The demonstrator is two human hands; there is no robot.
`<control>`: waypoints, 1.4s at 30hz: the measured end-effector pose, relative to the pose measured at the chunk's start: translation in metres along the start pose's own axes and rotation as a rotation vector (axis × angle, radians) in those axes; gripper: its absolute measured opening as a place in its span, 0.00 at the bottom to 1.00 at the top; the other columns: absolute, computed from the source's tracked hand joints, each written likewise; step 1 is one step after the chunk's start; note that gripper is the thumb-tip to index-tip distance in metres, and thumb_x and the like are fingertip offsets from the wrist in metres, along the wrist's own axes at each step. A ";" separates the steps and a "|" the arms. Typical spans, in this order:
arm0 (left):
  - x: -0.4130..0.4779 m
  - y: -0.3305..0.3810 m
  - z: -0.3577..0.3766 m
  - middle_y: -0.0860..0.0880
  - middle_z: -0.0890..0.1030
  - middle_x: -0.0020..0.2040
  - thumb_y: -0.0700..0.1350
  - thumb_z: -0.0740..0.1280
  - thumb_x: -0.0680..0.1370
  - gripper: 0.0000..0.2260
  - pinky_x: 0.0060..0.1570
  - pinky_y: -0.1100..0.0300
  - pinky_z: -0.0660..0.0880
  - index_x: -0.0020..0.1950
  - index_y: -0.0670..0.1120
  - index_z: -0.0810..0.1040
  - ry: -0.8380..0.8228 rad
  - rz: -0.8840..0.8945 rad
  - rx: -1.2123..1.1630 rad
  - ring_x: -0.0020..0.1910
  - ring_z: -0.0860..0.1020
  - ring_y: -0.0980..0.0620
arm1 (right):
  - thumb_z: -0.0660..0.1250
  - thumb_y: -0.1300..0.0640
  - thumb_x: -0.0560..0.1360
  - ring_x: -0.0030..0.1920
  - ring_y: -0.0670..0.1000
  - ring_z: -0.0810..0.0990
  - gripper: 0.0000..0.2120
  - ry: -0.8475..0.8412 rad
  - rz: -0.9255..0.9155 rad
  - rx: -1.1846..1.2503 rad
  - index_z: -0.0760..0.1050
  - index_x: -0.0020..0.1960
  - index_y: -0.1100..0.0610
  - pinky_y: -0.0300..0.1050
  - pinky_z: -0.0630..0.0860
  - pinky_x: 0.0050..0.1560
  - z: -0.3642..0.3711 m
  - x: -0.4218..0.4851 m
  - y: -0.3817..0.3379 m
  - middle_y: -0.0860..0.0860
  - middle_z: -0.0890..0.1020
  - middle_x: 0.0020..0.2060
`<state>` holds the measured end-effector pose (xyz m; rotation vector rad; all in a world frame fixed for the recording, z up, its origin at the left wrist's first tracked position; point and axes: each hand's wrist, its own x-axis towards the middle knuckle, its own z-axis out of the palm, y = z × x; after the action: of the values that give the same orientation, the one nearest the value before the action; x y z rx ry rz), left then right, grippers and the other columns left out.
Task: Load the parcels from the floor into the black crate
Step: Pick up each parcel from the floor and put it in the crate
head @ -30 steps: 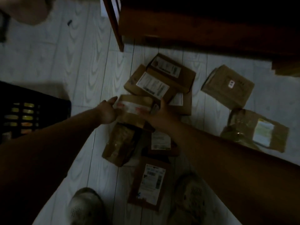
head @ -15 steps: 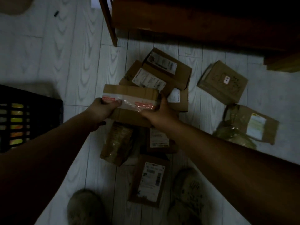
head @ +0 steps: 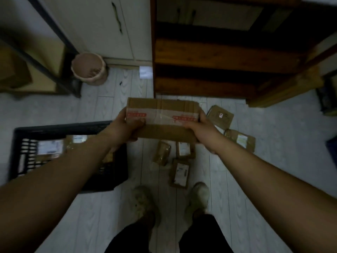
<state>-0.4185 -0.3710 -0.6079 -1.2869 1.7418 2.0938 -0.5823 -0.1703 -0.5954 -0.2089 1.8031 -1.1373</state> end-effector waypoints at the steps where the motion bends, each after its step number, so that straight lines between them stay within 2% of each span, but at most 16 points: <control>1: -0.021 0.014 -0.004 0.51 0.78 0.57 0.61 0.75 0.60 0.29 0.51 0.41 0.77 0.58 0.66 0.69 -0.006 0.025 0.018 0.55 0.79 0.45 | 0.69 0.50 0.72 0.51 0.45 0.78 0.23 0.018 -0.027 -0.002 0.64 0.62 0.36 0.45 0.79 0.47 0.004 -0.018 -0.014 0.41 0.78 0.52; 3: -0.062 0.036 -0.006 0.50 0.77 0.58 0.59 0.74 0.62 0.30 0.51 0.41 0.78 0.61 0.64 0.67 0.011 0.084 0.049 0.55 0.78 0.45 | 0.66 0.51 0.74 0.52 0.47 0.78 0.25 0.051 -0.058 0.027 0.62 0.68 0.40 0.48 0.79 0.50 0.012 -0.052 -0.035 0.42 0.77 0.52; 6: -0.120 0.055 -0.009 0.49 0.76 0.59 0.56 0.73 0.66 0.29 0.50 0.43 0.78 0.64 0.61 0.65 0.072 0.165 0.085 0.53 0.77 0.46 | 0.64 0.52 0.76 0.50 0.46 0.77 0.21 0.079 -0.129 0.017 0.63 0.65 0.38 0.45 0.78 0.47 0.022 -0.097 -0.056 0.40 0.77 0.50; 10: -0.193 0.064 -0.012 0.51 0.78 0.54 0.48 0.69 0.74 0.15 0.47 0.52 0.78 0.58 0.59 0.70 0.162 0.266 0.127 0.50 0.78 0.51 | 0.66 0.46 0.73 0.54 0.52 0.77 0.25 0.036 -0.228 -0.060 0.62 0.67 0.37 0.54 0.77 0.53 0.034 -0.153 -0.070 0.46 0.76 0.55; 13: -0.248 0.065 -0.021 0.52 0.79 0.51 0.44 0.68 0.75 0.15 0.43 0.60 0.76 0.59 0.55 0.71 0.210 0.258 0.152 0.48 0.78 0.55 | 0.70 0.52 0.72 0.46 0.52 0.81 0.25 -0.048 -0.245 -0.022 0.66 0.66 0.43 0.47 0.81 0.41 0.044 -0.193 -0.076 0.49 0.77 0.52; 16: -0.296 0.071 -0.032 0.54 0.79 0.50 0.45 0.68 0.75 0.18 0.32 0.68 0.73 0.63 0.54 0.70 0.245 0.243 0.181 0.45 0.77 0.57 | 0.68 0.54 0.73 0.42 0.50 0.82 0.12 -0.135 -0.276 -0.062 0.72 0.55 0.46 0.43 0.80 0.35 0.058 -0.231 -0.084 0.51 0.80 0.47; 20: -0.338 0.071 -0.047 0.50 0.78 0.54 0.45 0.68 0.74 0.20 0.30 0.60 0.78 0.63 0.56 0.68 0.293 0.252 -0.010 0.50 0.78 0.51 | 0.68 0.51 0.74 0.37 0.45 0.82 0.07 -0.096 -0.373 -0.090 0.70 0.49 0.43 0.37 0.77 0.30 0.087 -0.266 -0.096 0.47 0.80 0.44; 22: -0.351 0.061 -0.058 0.49 0.77 0.54 0.42 0.69 0.74 0.26 0.32 0.55 0.81 0.69 0.56 0.64 0.296 0.244 -0.173 0.49 0.79 0.48 | 0.67 0.50 0.74 0.38 0.45 0.82 0.08 -0.087 -0.400 -0.113 0.69 0.48 0.42 0.36 0.77 0.30 0.109 -0.278 -0.100 0.46 0.80 0.44; 24: -0.360 0.046 -0.077 0.47 0.75 0.53 0.41 0.69 0.73 0.35 0.38 0.47 0.81 0.73 0.57 0.55 0.348 0.229 -0.392 0.46 0.80 0.46 | 0.67 0.49 0.74 0.39 0.46 0.83 0.08 -0.097 -0.393 -0.101 0.68 0.48 0.42 0.38 0.79 0.32 0.137 -0.285 -0.100 0.47 0.80 0.44; 26: -0.370 0.030 -0.098 0.46 0.75 0.54 0.41 0.69 0.73 0.32 0.38 0.45 0.81 0.71 0.56 0.57 0.362 0.225 -0.478 0.46 0.81 0.43 | 0.68 0.48 0.73 0.37 0.48 0.84 0.09 -0.125 -0.363 -0.082 0.69 0.50 0.45 0.43 0.81 0.36 0.174 -0.289 -0.099 0.50 0.82 0.43; 29: -0.385 0.006 -0.143 0.46 0.76 0.57 0.42 0.69 0.74 0.29 0.37 0.44 0.80 0.68 0.58 0.58 0.311 0.239 -0.433 0.50 0.80 0.39 | 0.69 0.46 0.70 0.39 0.51 0.83 0.14 -0.148 -0.336 -0.087 0.69 0.51 0.49 0.49 0.81 0.41 0.241 -0.291 -0.098 0.54 0.83 0.45; 33: -0.409 -0.010 -0.224 0.47 0.79 0.56 0.43 0.69 0.74 0.29 0.40 0.41 0.80 0.69 0.59 0.59 0.355 0.280 -0.299 0.45 0.83 0.45 | 0.73 0.47 0.67 0.40 0.36 0.80 0.21 -0.158 -0.418 -0.193 0.70 0.56 0.48 0.33 0.75 0.36 0.325 -0.301 -0.097 0.43 0.79 0.47; 35: -0.418 -0.011 -0.254 0.48 0.79 0.56 0.44 0.69 0.74 0.27 0.36 0.48 0.80 0.69 0.59 0.62 0.333 0.289 -0.193 0.48 0.82 0.47 | 0.74 0.49 0.67 0.42 0.32 0.79 0.30 -0.200 -0.480 -0.181 0.64 0.65 0.44 0.28 0.75 0.38 0.362 -0.308 -0.100 0.38 0.78 0.49; 37: -0.421 -0.007 -0.274 0.49 0.79 0.56 0.47 0.68 0.75 0.27 0.35 0.54 0.79 0.70 0.60 0.62 0.272 0.303 -0.104 0.49 0.81 0.49 | 0.73 0.50 0.69 0.45 0.31 0.78 0.32 -0.233 -0.533 -0.150 0.58 0.65 0.36 0.27 0.75 0.38 0.390 -0.312 -0.106 0.33 0.78 0.48; 39: -0.418 -0.001 -0.290 0.51 0.78 0.57 0.49 0.66 0.75 0.26 0.38 0.54 0.78 0.70 0.62 0.61 0.203 0.305 -0.045 0.51 0.79 0.50 | 0.71 0.50 0.71 0.48 0.32 0.78 0.32 -0.226 -0.560 -0.123 0.55 0.64 0.33 0.29 0.76 0.40 0.408 -0.312 -0.114 0.31 0.77 0.48; 42: -0.405 0.002 -0.306 0.53 0.78 0.54 0.47 0.68 0.75 0.27 0.36 0.54 0.79 0.65 0.69 0.60 0.087 0.248 0.032 0.51 0.79 0.51 | 0.68 0.50 0.74 0.56 0.42 0.78 0.33 -0.154 -0.582 -0.095 0.53 0.71 0.39 0.43 0.77 0.55 0.420 -0.299 -0.120 0.41 0.76 0.58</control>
<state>-0.0072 -0.4705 -0.3282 -1.2257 2.0588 2.1535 -0.1325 -0.3191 -0.3595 -0.8980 1.7032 -1.3842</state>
